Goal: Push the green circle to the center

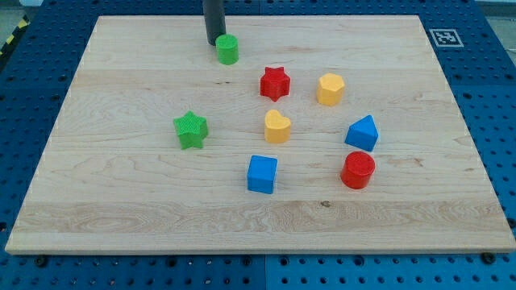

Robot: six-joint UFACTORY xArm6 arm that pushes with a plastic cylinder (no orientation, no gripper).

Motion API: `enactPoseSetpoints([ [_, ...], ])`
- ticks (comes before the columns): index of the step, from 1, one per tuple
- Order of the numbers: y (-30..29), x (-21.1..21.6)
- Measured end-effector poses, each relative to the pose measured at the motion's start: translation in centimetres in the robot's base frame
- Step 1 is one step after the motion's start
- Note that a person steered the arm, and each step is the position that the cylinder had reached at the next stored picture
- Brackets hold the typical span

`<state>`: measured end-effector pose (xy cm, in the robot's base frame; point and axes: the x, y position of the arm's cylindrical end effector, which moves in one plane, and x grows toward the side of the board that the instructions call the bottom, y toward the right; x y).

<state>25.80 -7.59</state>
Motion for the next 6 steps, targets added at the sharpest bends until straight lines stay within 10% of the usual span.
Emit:
enactPoseSetpoints([
  [6,2.8,3.2],
])
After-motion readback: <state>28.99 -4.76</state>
